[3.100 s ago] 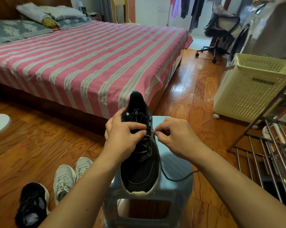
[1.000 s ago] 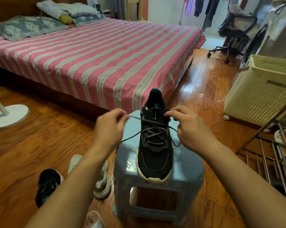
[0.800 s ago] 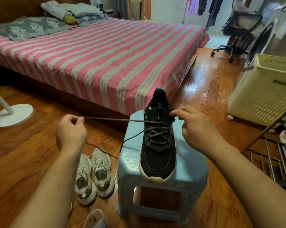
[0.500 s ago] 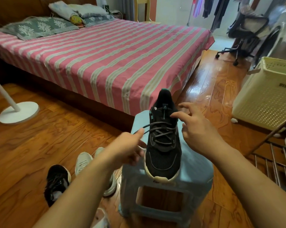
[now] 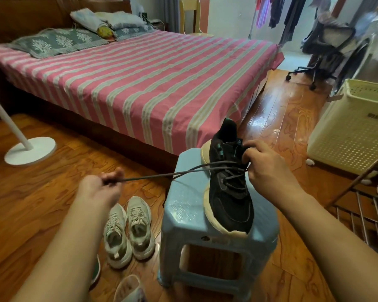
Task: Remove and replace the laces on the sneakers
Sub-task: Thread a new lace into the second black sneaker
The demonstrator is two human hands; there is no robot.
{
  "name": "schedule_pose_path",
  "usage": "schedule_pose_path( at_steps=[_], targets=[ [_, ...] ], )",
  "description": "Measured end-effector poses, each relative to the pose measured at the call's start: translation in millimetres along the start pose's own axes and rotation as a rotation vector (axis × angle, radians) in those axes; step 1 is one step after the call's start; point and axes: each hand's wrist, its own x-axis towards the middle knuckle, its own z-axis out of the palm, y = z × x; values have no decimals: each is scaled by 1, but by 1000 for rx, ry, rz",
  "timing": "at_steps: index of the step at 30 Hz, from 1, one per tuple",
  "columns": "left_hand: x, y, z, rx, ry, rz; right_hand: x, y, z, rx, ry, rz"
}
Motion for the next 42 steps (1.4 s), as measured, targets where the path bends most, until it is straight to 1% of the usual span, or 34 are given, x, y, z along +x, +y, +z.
schedule_pose_path(
  at_steps=[1, 3, 5, 7, 9, 10, 11, 13, 15, 16, 18, 20, 21, 22, 23, 25, 26, 28, 30, 32, 34, 35, 36, 38, 39, 40, 42],
  targets=[
    [6, 10, -6, 47, 33, 52, 0, 1, -1, 7, 5, 6],
    [19, 21, -14, 215, 89, 127, 0, 2, -2, 5, 11, 15],
    [25, 23, -17, 341, 98, 158, 0, 5, -3, -17, 25, 36],
    [31, 26, -19, 400, 91, 193, 0, 10, -6, -36, 29, 91],
    [33, 26, -20, 551, 96, 284, -1, 12, -11, -31, 10, 118],
    [29, 22, -18, 689, 62, 334, -2, 10, -13, -23, 20, 92],
    [20, 15, -14, 847, -19, 367, -4, 6, -12, -9, 39, 37],
    [-7, -12, 0, 1100, -298, 353, -7, -9, -6, -25, 38, -109],
    [-40, -47, 9, 1218, -551, 281, -8, -22, 6, -119, 6, -180],
    [-52, -63, 9, 1248, -630, 262, -7, -28, 11, -180, -1, -178],
    [-63, -88, 2, 1291, -688, 240, -6, -32, 19, -292, -27, -137],
    [-65, -99, -2, 1261, -672, 194, -5, -35, 22, -366, -63, -126],
    [-65, -100, -1, 1226, -661, 168, -4, -40, 20, -333, -88, -108],
    [-64, -101, 1, 1193, -657, 151, -1, -44, 16, -202, -95, -39],
    [-64, -102, 3, 1167, -661, 145, 4, -46, 9, 67, -77, 117],
    [-64, -104, 4, 1129, -677, 168, 17, -43, -16, 731, -19, 490],
    [-63, -105, 4, 1112, -681, 190, 27, -38, -30, 944, 13, 582],
    [-58, -110, 6, 1101, -655, 225, 49, -21, -56, 1170, 31, 595],
    [-47, -116, 11, 1118, -604, 260, 84, -8, -73, 1237, 7, 574],
    [-39, -124, 19, 1148, -590, 279, 126, 0, -77, 1220, -11, 611],
    [-34, -132, 29, 1160, -636, 277, 163, 7, -70, 1219, -44, 672],
    [-34, -136, 34, 1169, -673, 281, 177, 12, -61, 1161, -91, 694],
    [-35, -141, 37, 1182, -711, 290, 184, 16, -51, 1002, -172, 692],
    [-38, -147, 40, 1213, -772, 330, 186, 22, -33, 526, -381, 621],
    [-38, -149, 40, 1245, -800, 376, 183, 26, -26, 322, -357, 559],
    [-38, -149, 39, 1294, -816, 445, 175, 24, -23, 228, -267, 488],
    [-40, -143, 34, 1345, -846, 597, 142, 9, -28, 262, -6, 422]
  ],
)
